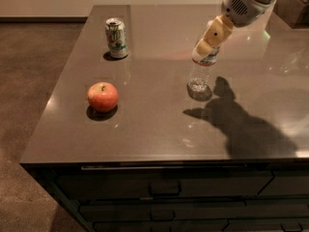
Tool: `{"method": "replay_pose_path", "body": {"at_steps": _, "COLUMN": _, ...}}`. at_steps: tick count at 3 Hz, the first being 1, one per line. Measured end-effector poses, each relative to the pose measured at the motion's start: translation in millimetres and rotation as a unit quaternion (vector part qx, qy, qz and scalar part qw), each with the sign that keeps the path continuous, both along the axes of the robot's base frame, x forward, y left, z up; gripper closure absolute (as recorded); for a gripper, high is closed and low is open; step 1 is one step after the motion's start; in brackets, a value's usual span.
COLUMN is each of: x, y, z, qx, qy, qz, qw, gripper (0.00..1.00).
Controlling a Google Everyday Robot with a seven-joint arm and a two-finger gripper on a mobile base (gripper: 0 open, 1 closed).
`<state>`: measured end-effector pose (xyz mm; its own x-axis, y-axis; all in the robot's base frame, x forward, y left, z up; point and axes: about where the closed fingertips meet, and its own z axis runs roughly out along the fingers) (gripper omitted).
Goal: Move water bottle near 7up can
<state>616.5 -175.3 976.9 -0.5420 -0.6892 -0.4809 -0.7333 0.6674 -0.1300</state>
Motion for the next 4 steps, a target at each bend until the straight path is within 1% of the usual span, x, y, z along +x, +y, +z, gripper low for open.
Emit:
{"method": "replay_pose_path", "body": {"at_steps": 1, "x": 7, "y": 18, "z": -13, "qx": 0.031, "qy": 0.015, "qz": 0.016, "qw": 0.9993, "gripper": 0.0}}
{"method": "replay_pose_path", "body": {"at_steps": 2, "x": 13, "y": 29, "z": -16, "qx": 0.045, "qy": 0.019, "qz": 0.031, "qw": 0.9983, "gripper": 0.15}}
{"method": "replay_pose_path", "body": {"at_steps": 3, "x": 17, "y": 33, "z": -14, "qx": 0.048, "qy": 0.017, "qz": 0.036, "qw": 0.998, "gripper": 0.39}}
{"method": "replay_pose_path", "body": {"at_steps": 4, "x": 20, "y": 33, "z": -5, "qx": 0.04, "qy": 0.012, "qz": 0.039, "qw": 0.9984, "gripper": 0.62}}
